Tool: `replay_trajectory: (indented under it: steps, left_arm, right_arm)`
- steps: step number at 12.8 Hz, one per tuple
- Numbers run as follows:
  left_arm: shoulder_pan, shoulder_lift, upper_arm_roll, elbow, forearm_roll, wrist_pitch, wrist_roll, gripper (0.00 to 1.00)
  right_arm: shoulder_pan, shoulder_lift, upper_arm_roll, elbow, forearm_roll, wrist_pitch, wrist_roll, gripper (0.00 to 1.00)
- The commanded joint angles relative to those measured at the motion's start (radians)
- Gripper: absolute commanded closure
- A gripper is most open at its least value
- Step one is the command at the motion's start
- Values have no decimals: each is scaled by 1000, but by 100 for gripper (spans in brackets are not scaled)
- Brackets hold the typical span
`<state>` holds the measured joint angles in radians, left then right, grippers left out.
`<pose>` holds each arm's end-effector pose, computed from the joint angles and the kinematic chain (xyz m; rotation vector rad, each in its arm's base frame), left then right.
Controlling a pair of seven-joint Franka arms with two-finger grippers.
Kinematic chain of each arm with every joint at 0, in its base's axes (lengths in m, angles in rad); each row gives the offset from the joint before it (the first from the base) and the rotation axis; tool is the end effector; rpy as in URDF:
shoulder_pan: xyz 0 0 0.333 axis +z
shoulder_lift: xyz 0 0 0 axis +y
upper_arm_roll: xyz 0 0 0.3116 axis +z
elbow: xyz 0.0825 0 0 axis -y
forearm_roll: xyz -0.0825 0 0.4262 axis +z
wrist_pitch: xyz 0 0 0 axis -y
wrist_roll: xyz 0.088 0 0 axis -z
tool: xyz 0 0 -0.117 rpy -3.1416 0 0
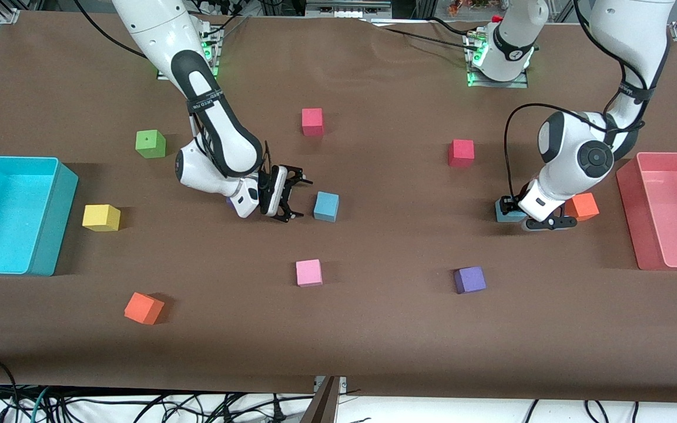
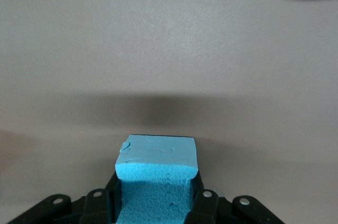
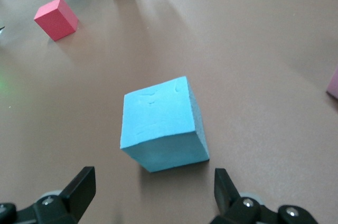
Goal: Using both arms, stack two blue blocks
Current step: 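Open the right gripper while the left gripper lifts its cyan cube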
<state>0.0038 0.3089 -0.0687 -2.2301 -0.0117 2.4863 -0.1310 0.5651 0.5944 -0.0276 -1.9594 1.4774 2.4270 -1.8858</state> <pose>0.5634 -0.0380 0.1793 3.1154 0.1220 -0.0850 0.5345 0.3299 0.1140 -1.9790 -1.3191 -0.5647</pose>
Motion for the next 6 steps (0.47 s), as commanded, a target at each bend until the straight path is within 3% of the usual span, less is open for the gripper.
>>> replay_trajectory:
  steps: [1,3,6]
  left_arm:
    - [-57,-79,3,132,15,-249,-9,100]
    - [-115,-77,-6,258,4,-366,-13,100]
    - [-204,-53,-36,366,-74,-395,-39,100]
  right_arm:
    - [-7,-8,6,-4,55,4,-78,1]
    - [-8,-5,6,-1,58,4,-107,1]
    - [-11,-1,6,-1,80,1,-142,1]
